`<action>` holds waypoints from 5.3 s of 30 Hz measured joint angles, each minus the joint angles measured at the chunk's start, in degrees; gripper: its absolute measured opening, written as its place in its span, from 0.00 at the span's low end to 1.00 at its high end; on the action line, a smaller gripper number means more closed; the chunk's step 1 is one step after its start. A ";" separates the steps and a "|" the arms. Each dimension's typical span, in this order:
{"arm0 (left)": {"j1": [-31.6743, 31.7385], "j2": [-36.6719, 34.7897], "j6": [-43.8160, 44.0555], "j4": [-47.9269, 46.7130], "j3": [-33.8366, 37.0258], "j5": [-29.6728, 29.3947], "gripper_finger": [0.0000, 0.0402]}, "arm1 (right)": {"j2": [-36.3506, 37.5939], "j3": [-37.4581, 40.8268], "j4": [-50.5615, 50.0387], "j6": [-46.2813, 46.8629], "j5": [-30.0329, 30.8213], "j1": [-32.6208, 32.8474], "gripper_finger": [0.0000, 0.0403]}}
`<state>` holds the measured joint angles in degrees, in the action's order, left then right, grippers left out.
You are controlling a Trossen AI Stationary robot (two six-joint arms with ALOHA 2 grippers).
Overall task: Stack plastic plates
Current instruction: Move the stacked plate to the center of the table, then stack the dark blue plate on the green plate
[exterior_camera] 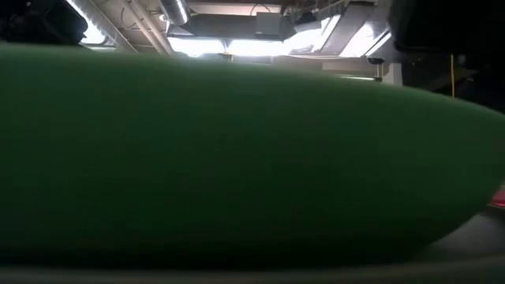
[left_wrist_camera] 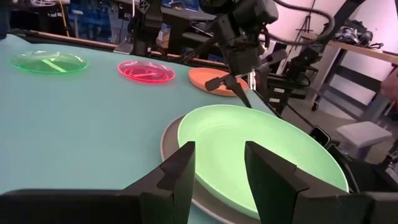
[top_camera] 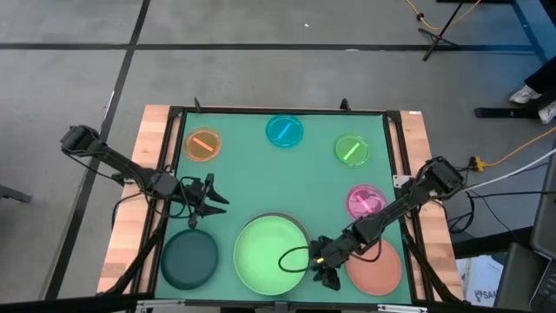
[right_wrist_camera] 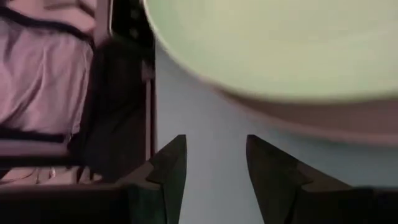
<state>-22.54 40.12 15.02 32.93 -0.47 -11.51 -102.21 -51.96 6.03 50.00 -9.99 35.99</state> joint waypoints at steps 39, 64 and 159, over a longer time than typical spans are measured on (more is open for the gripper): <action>0.00 0.00 0.88 -6.14 -2.34 -1.81 0.33 | -7.13 0.00 9.05 -10.69 -2.04 -11.89 0.38; -21.39 38.97 15.94 -28.45 -35.06 12.17 0.33 | -4.57 -0.02 1.36 -14.35 0.37 -12.81 0.38; -16.09 35.76 1.28 -38.22 -35.26 -5.61 0.33 | 24.48 0.00 -50.69 7.03 8.97 -2.81 0.59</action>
<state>-38.63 75.88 16.30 -5.29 -35.73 -17.12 -77.73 -51.96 -44.67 57.03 -1.03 33.17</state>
